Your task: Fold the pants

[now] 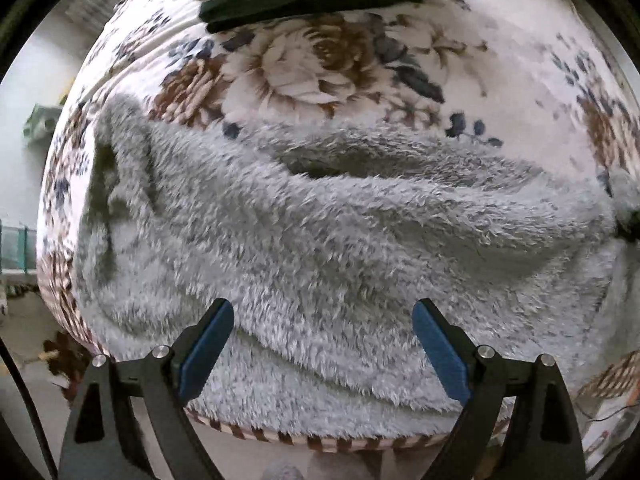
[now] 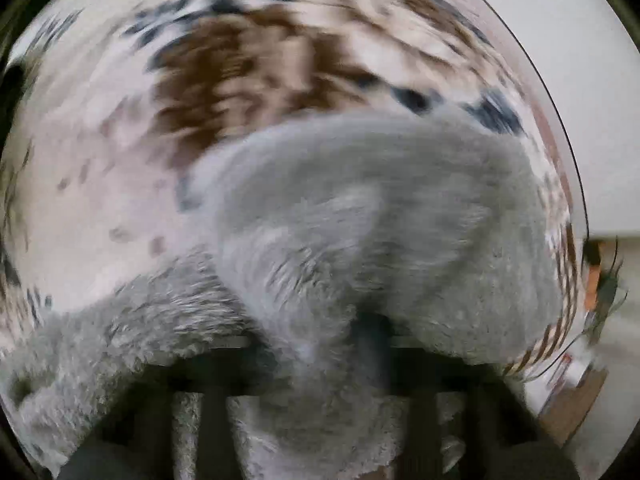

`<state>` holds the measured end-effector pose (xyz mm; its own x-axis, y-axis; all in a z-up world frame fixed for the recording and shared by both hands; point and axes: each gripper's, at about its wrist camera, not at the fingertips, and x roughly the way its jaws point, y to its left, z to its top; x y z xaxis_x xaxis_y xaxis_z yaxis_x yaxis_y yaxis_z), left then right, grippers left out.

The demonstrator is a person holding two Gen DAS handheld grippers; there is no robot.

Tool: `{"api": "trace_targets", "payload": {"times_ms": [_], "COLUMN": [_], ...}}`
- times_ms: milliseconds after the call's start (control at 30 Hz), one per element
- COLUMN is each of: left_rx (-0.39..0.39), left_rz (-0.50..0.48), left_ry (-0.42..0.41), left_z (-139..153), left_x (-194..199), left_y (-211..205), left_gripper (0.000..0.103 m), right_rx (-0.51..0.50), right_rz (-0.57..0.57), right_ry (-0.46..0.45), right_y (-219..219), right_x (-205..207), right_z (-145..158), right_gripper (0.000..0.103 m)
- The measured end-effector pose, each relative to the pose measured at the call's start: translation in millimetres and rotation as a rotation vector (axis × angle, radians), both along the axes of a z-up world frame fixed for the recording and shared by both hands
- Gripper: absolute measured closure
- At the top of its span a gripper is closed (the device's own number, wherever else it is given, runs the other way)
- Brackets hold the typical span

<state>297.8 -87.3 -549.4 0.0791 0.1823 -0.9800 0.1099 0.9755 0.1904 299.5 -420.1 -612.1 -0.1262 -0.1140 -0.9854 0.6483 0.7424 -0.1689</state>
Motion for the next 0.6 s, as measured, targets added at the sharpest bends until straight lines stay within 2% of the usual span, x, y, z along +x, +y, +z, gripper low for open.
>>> {"api": "trace_targets", "payload": {"times_ms": [100, 167, 200, 233, 267, 300, 333, 400, 433, 467, 500, 533, 600], "left_rx": [0.019, 0.002, -0.007, -0.015, -0.020, -0.019, -0.014, -0.015, -0.012, -0.010, -0.010, -0.021, -0.025], "left_rz": [-0.015, -0.001, 0.007, 0.008, 0.000, -0.011, -0.026, -0.056, -0.066, -0.079, -0.090, -0.114, -0.124], "left_ry": [-0.030, -0.027, -0.022, -0.019, -0.018, -0.015, -0.007, 0.015, 0.018, 0.018, 0.016, 0.016, 0.008], "left_z": [9.9, 13.9, 15.6, 17.3, 18.9, 20.1, 18.7, 14.7, 14.0, 13.3, 13.4, 13.3, 13.4], "left_x": [-5.0, -10.1, -13.1, -16.8, -21.4, -26.4, -30.0, -36.2, -38.5, -40.1, -41.0, -41.8, -42.5], "left_y": [-6.2, -14.6, -18.7, -26.3, -35.0, -43.3, -51.5, -67.0, -72.6, -78.9, -84.1, -89.8, -99.2], "left_gripper": [0.012, 0.012, 0.012, 0.012, 0.012, 0.012, 0.012, 0.012, 0.012, 0.012, 0.012, 0.012, 0.012], "right_rx": [0.074, 0.041, 0.029, 0.035, 0.038, 0.040, 0.092, 0.282, 0.385, 0.410, 0.403, 0.376, 0.307], "right_rz": [-0.213, -0.294, -0.317, -0.352, -0.371, -0.373, -0.385, -0.437, -0.503, -0.535, -0.546, -0.536, -0.523], "right_ry": [-0.194, -0.303, -0.326, -0.367, -0.361, -0.332, -0.282, -0.184, -0.157, -0.173, -0.191, -0.211, -0.269], "right_y": [-28.3, -43.3, -47.9, -56.7, -68.2, -87.8, -97.1, -109.2, -114.4, -117.4, -119.5, -121.5, -123.6], "right_x": [-55.7, -102.6, -117.9, -137.4, -154.6, -161.1, -173.6, -189.6, -203.1, -209.7, -213.4, -215.7, -218.7], "right_z": [40.6, 75.8, 83.5, 87.6, 84.0, 66.4, 44.3, 5.0, -11.8, -11.7, -5.7, 7.1, 37.8], "right_gripper": [0.089, 0.090, 0.090, 0.090, 0.090, 0.090, 0.088, 0.079, 0.073, 0.068, 0.059, 0.052, 0.043]}}
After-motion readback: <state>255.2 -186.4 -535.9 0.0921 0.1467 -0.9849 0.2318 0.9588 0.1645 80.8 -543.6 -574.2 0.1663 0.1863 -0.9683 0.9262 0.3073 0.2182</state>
